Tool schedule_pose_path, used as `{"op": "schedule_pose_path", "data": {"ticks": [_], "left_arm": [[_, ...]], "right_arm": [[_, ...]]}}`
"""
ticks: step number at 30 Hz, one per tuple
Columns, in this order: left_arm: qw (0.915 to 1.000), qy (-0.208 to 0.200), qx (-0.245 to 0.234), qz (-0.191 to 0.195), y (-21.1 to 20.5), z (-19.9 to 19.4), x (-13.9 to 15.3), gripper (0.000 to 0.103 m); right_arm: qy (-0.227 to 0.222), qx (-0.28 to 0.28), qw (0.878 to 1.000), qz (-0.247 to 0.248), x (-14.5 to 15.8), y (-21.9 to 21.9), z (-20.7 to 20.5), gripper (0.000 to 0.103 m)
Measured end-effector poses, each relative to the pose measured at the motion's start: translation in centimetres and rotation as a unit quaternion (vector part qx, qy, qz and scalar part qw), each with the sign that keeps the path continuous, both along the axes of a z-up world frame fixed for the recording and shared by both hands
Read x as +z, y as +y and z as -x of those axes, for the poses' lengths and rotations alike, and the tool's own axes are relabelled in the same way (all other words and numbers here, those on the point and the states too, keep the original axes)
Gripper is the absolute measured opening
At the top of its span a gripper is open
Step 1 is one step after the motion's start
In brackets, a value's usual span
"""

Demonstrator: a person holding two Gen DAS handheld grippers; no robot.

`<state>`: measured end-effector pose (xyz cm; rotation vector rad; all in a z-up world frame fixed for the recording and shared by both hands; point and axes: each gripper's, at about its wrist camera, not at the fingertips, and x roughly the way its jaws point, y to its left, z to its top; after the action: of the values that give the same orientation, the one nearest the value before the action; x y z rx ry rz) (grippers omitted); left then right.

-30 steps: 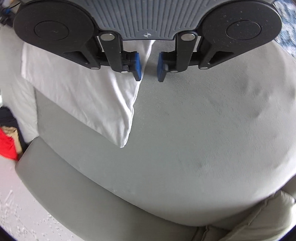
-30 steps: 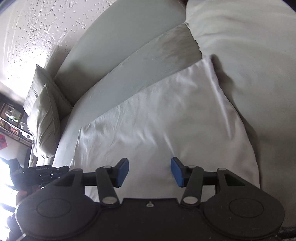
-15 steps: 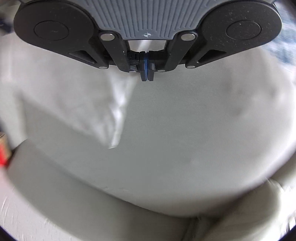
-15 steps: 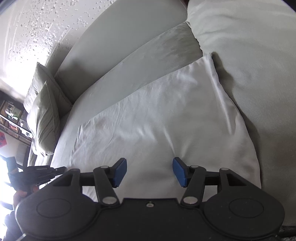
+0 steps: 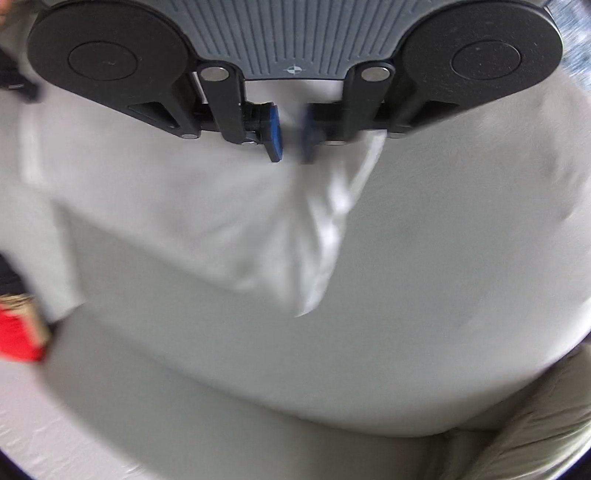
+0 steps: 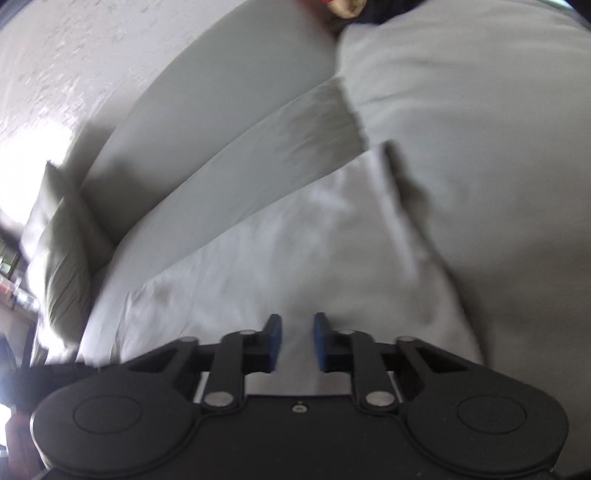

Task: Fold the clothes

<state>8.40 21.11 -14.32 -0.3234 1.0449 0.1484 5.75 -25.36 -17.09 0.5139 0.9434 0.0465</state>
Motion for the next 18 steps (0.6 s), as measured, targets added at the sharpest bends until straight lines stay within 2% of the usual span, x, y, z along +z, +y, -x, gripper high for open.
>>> {"op": "schedule_pose_path", "data": {"ticks": [2, 3, 4, 7, 9, 11, 14, 16, 18], "left_arm": [[0.9986, 0.007, 0.018, -0.049, 0.6, 1.6, 0.5, 0.016], [0.9963, 0.012, 0.032, -0.078, 0.9, 2.3, 0.6, 0.013], [0.9938, 0.014, 0.04, -0.102, 1.3, 3.1, 0.7, 0.016], [0.983, 0.02, 0.061, -0.172, 2.3, 5.4, 1.0, 0.017], [0.9771, 0.022, 0.07, -0.2, 2.1, 6.7, 0.8, 0.016], [0.9822, 0.0, 0.068, -0.175, 2.7, 8.2, 1.3, 0.014], [0.9894, -0.049, 0.052, -0.126, 2.4, 10.1, 2.7, 0.02], [0.9904, -0.079, 0.037, -0.107, 1.6, 10.8, 3.7, 0.021], [0.9887, -0.094, 0.014, -0.115, -1.0, 10.1, 3.7, 0.023]], "right_arm": [[0.015, -0.023, 0.999, 0.02, -0.5, -1.0, -0.1, 0.009], [0.024, -0.033, 0.999, 0.032, -0.7, -1.8, 0.2, 0.0], [0.033, -0.043, 0.998, 0.044, -0.9, -2.5, 0.5, 0.0], [0.035, -0.041, 0.998, 0.017, -0.9, -4.2, 1.5, 0.0], [0.029, -0.048, 0.998, 0.009, -0.2, -4.7, 2.7, 0.0], [0.021, -0.057, 0.998, 0.001, 0.6, -5.1, 3.9, 0.01], [-0.016, -0.06, 0.998, -0.004, 1.8, -5.0, 5.5, 0.026], [-0.035, -0.04, 0.999, 0.001, 2.4, -4.0, 5.9, 0.026], [-0.052, -0.006, 0.999, 0.003, 2.8, -2.8, 5.7, 0.026]]}}
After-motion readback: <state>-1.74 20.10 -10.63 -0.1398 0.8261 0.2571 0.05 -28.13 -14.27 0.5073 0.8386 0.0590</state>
